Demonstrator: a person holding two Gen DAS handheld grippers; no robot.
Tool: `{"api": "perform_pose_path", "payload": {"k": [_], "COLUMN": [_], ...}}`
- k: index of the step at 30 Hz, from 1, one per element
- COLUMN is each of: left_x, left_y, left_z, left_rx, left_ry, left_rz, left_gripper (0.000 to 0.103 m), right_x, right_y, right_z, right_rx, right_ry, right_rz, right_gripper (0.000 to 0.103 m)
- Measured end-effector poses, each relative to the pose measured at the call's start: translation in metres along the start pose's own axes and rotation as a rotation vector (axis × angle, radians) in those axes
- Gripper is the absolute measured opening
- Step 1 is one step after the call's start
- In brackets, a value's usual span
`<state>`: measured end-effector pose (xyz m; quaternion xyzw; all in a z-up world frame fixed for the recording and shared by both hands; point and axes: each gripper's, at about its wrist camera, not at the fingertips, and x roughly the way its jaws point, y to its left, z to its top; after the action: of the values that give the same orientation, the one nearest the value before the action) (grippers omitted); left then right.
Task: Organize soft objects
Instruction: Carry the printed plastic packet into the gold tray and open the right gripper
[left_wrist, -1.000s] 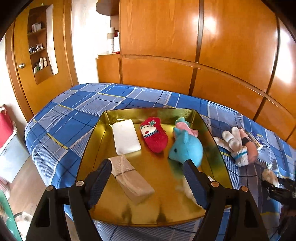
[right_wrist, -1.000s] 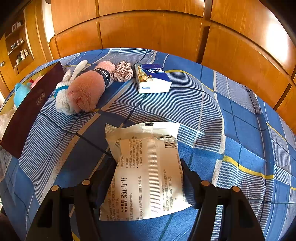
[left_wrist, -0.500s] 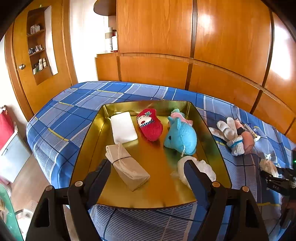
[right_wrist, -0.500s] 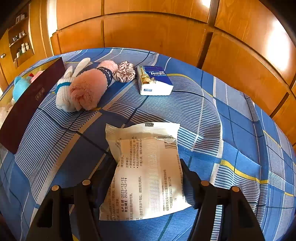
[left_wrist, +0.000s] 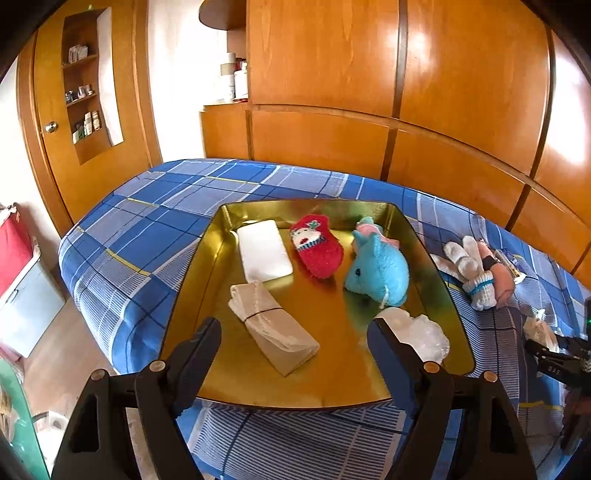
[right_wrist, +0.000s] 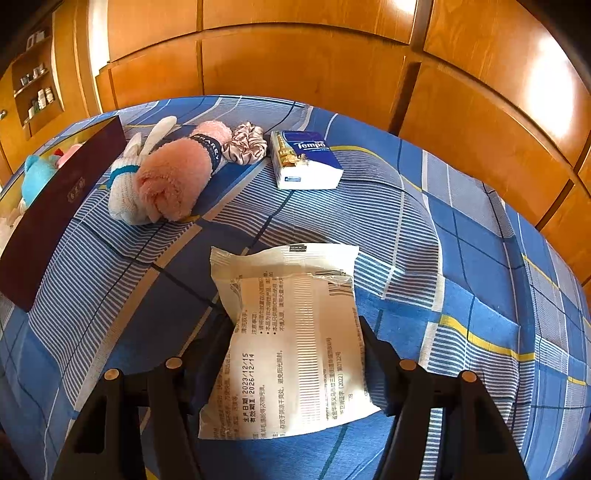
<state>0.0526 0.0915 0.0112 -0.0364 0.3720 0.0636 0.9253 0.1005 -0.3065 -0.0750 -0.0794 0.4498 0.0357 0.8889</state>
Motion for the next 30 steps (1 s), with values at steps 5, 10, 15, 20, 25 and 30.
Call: {"api": "perform_pose_path", "payload": {"k": [5,10,15,20,25,30], "left_x": [-0.007,-0.016,-0.023,-0.03,-0.032,-0.031], "left_y": [0.011,0.022,0.03,0.037,0.045,0.054], "left_z": [0.002,0.006,0.007,0.008,0.009,0.007], "left_rx": [-0.007,-0.01,-0.014,-0.023,-0.037,-0.056], "left_ry": [-0.028,-0.063,-0.09,-0.107,-0.108,-0.102], "left_rz": [0.023,0.051,0.073,0.081,0.09,0.1], "left_gripper": [0.082,0.082,0.082,0.082,0.082,0.082], "right_x": [-0.001,-0.023,-0.048,-0.062,-0.061,-0.045], "right_y": [0.001,0.015,0.075,0.147,0.22,0.276], "right_z": [0.008,0.03,0.063,0.091,0.107,0.114], "right_rx": [0.032,0.081,-0.023,-0.158,-0.304,-0.401], "right_ry": [0.035,-0.018,-0.083,-0.119,-0.109,-0.061], "right_rz": [-0.014,0.056,0.184,0.317,0.39,0.409], "right_gripper": [0.063,0.062,0.062,0.063,0.063,0.063]}}
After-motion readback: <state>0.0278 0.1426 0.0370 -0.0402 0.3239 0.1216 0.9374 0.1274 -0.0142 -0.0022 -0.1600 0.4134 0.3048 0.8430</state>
